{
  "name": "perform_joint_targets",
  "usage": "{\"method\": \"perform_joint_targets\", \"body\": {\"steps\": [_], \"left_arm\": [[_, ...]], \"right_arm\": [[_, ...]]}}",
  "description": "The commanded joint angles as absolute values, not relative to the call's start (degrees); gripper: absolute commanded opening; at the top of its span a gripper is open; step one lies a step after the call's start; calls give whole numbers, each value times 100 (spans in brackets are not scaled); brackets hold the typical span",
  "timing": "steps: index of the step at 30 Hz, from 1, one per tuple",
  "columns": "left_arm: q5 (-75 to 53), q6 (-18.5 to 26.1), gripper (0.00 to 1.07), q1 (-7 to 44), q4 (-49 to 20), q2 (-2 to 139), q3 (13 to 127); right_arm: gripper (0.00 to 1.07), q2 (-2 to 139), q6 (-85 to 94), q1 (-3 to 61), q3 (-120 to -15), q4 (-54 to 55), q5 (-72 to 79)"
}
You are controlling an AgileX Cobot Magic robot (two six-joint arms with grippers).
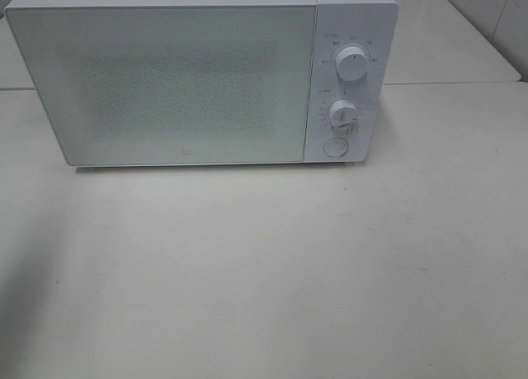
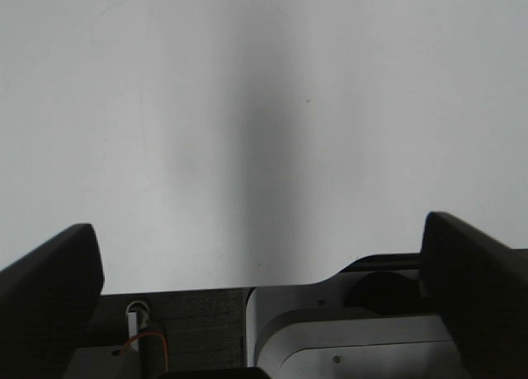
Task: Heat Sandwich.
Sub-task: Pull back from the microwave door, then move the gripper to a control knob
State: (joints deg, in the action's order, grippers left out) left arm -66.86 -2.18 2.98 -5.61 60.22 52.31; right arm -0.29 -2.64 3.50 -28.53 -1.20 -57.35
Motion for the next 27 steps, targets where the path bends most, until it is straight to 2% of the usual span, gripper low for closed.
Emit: {"method": "perform_joint_targets", "body": {"steps": [1, 14, 22, 27], "left_arm": [[-6858, -201, 100, 281, -258, 5294, 4715], [-6927, -80, 100, 281, -218, 2974, 3518], [-6113, 69, 100, 281, -223, 1742, 3094], [-6136, 69, 100, 281, -281, 1295, 2962]], "right_arm": [[76, -183, -218, 327, -2848, -109, -5707], [76, -183, -218, 327, -2848, -109, -5707], [76, -183, -218, 327, -2848, -109, -5707], [76, -183, -218, 327, -2848, -109, -5707]]}}
